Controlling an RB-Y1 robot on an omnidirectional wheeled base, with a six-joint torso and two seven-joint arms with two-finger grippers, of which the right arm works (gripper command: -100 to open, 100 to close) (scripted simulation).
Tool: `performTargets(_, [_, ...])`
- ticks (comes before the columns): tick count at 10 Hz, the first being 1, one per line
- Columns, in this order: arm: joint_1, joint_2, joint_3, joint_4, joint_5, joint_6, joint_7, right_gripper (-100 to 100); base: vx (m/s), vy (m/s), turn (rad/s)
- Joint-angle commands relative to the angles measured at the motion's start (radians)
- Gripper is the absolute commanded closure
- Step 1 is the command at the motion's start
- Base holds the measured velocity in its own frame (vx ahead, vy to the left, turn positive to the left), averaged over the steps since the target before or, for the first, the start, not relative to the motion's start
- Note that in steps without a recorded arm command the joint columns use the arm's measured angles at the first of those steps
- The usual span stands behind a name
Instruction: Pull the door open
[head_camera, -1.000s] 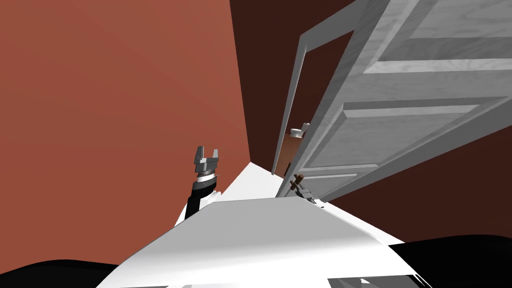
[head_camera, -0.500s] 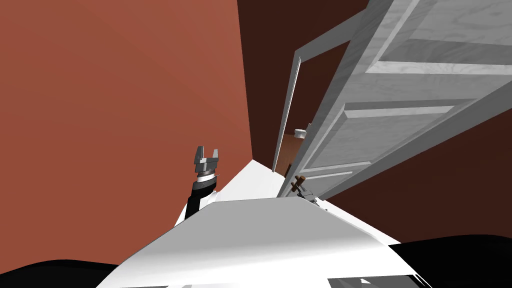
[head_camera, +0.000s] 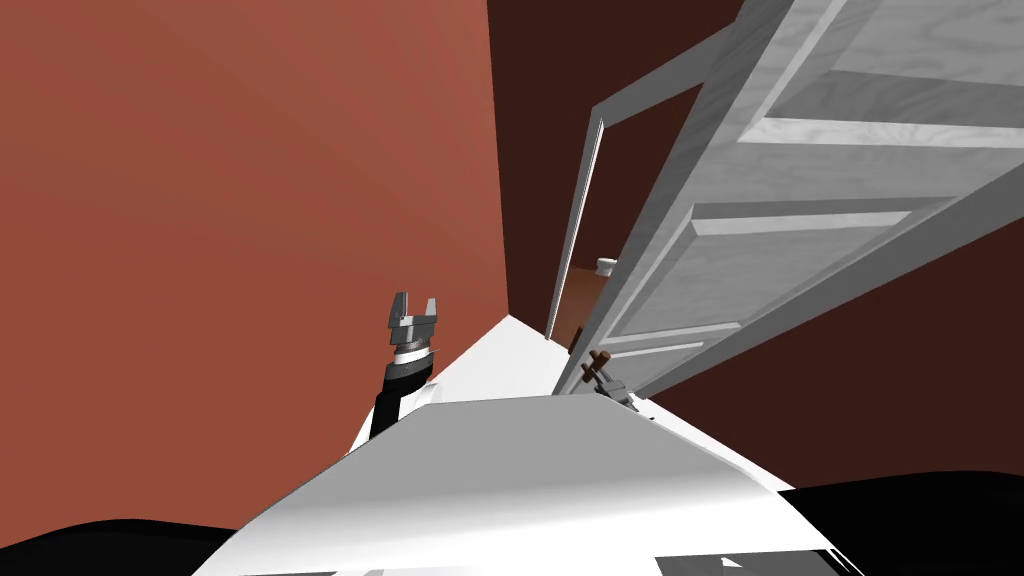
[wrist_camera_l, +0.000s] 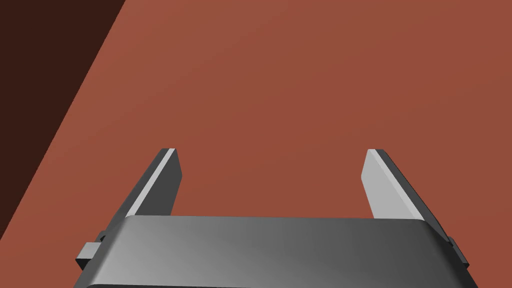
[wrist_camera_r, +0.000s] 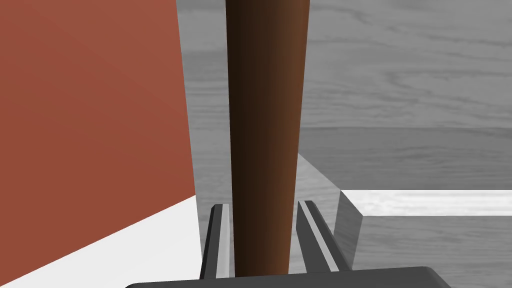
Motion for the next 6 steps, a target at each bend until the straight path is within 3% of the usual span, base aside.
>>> performTargets(1, [-0.001, -0.001, 0.006, 0.015, 0.007, -0.007, -0.009, 100, -0.254, -0.078, 0.213])
performTargets(6, [-0.018, -0.005, 0.015, 0.047, 0.020, -0.027, -0.030, 100, -0.205, -0.062, 0.130])
